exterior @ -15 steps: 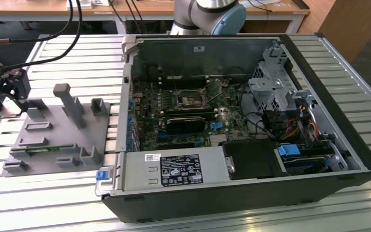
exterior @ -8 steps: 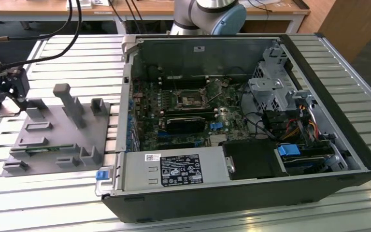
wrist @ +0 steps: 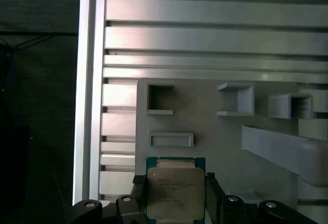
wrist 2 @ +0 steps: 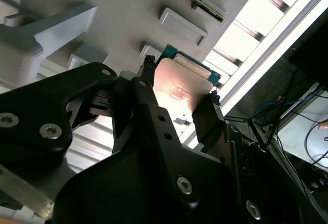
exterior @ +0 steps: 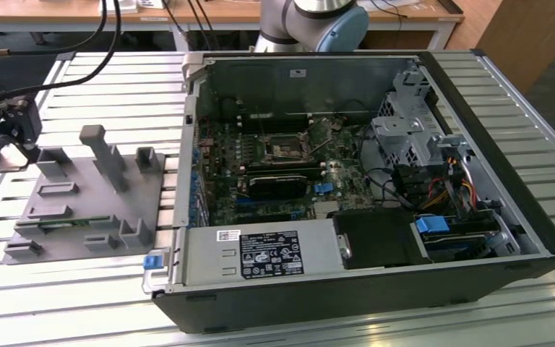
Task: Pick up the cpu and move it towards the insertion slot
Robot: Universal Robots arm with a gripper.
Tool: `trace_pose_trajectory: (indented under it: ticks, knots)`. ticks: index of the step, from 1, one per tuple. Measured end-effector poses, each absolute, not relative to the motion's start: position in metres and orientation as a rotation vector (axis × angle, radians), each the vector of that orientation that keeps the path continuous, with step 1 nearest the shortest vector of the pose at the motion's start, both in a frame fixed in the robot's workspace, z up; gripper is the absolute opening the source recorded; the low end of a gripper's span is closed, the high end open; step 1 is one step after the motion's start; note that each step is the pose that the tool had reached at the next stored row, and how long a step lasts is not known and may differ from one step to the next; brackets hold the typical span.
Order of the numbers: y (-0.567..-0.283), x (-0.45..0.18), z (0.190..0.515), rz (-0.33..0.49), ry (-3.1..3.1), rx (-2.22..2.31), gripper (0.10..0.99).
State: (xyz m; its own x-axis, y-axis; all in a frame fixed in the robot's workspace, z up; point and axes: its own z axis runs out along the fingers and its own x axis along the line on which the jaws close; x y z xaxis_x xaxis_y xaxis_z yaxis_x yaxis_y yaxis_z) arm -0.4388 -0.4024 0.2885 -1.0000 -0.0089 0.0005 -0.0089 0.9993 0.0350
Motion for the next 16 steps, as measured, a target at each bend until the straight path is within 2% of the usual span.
trace_pose_trajectory:
  ticks: [16]
  knots:
    - [-0.4023,-0.4388,0.2984,-0.055,-3.141,0.014,0.541]
